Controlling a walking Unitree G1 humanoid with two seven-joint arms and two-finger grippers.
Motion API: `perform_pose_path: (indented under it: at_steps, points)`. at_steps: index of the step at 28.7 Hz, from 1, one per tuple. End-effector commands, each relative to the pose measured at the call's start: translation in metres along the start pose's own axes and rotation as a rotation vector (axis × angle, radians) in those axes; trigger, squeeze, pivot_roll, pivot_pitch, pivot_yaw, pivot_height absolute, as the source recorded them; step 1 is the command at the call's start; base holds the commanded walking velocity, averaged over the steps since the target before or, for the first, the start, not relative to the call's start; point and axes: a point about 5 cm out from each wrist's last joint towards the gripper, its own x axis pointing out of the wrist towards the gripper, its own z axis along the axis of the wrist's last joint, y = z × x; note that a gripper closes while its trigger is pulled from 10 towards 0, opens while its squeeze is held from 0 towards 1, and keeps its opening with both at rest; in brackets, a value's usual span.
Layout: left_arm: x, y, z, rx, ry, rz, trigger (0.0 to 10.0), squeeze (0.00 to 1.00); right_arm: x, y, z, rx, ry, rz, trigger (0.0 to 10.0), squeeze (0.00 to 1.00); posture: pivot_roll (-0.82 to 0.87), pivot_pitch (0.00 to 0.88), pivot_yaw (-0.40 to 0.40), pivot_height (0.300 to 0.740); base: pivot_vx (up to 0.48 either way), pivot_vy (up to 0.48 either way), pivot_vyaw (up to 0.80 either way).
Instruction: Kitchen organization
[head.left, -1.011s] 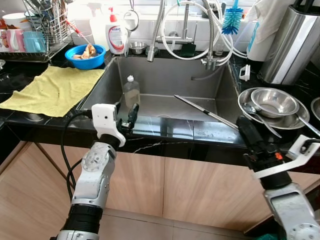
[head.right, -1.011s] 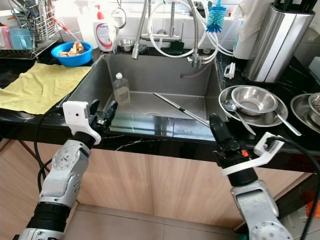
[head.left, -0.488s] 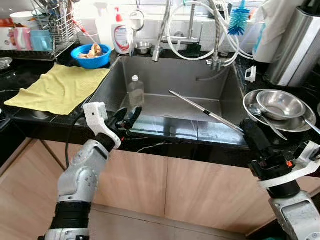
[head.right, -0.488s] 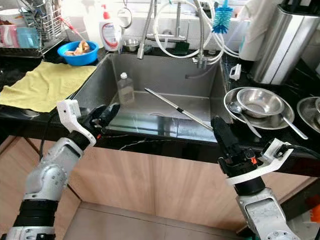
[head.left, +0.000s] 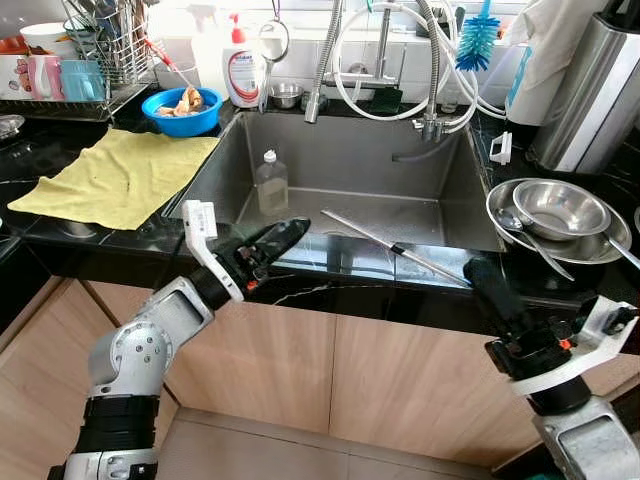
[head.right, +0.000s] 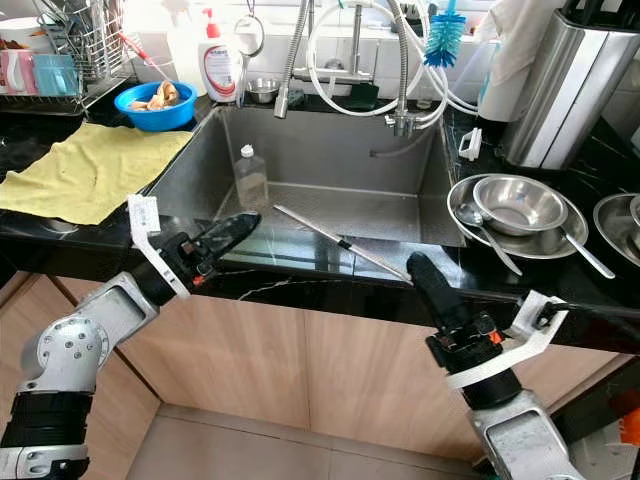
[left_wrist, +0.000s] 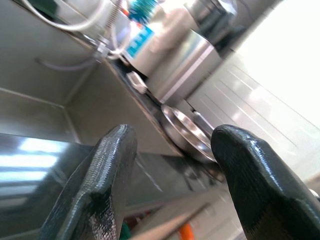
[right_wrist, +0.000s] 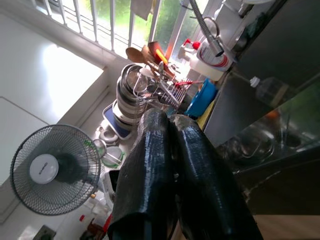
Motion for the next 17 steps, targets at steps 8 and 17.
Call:
perform_pose_path:
  at_steps: [8, 17]
  points:
    - [-0.005, -0.013, -0.007, -0.01, 0.1, -0.093, 10.0, 0.0, -0.01, 0.007, -0.003, 0.018, 0.075, 0.046, 10.0, 0.0, -0.06, 0.0, 0.005, 0.74, 0.0, 0.0, 0.0]
    - [-0.006, -0.015, -0.01, -0.027, 0.119, -0.098, 10.0, 0.0, -0.012, 0.008, -0.009, 0.033, 0.101, 0.056, 10.0, 0.0, -0.06, 0.0, 0.008, 0.74, 0.0, 0.0, 0.0]
